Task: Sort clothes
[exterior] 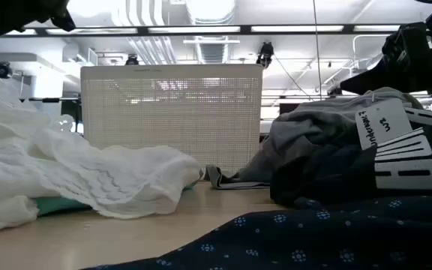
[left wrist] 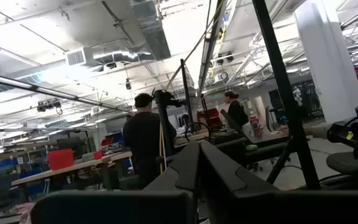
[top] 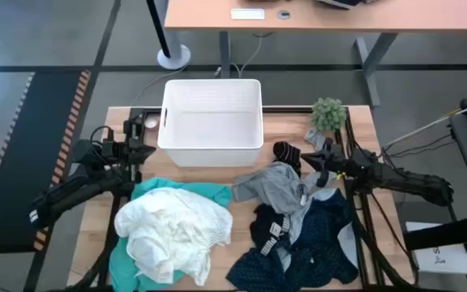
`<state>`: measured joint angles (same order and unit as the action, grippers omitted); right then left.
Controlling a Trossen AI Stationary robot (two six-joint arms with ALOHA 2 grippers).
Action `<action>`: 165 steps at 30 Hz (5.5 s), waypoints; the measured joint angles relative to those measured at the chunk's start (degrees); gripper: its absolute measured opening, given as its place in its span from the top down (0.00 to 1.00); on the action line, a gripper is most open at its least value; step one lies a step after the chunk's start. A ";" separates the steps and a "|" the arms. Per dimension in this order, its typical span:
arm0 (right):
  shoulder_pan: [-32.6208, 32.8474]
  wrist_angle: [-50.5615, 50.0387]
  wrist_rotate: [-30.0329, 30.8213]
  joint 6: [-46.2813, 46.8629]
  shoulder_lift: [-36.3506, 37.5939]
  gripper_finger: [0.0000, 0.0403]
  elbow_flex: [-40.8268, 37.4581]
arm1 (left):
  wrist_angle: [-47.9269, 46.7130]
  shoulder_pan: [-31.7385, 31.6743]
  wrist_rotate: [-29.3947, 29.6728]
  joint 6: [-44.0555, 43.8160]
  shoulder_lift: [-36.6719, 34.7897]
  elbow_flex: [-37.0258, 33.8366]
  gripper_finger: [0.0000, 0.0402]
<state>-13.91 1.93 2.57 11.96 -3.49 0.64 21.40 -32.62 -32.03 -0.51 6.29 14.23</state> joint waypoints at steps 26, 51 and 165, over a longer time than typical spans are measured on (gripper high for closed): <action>0.00 0.00 0.00 0.00 0.00 1.00 0.00 | 0.00 0.01 0.00 0.00 0.00 0.00 1.00; 0.00 0.00 0.00 0.00 0.02 1.00 0.00 | 0.00 0.01 0.00 0.00 0.00 0.01 1.00; 24.73 -2.13 -19.32 -8.97 -120.01 0.53 100.93 | 0.03 0.00 0.00 0.00 -0.01 0.01 1.00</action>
<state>10.82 -0.20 -16.75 2.99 -123.50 101.57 21.43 -32.62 -32.03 -0.51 6.28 14.24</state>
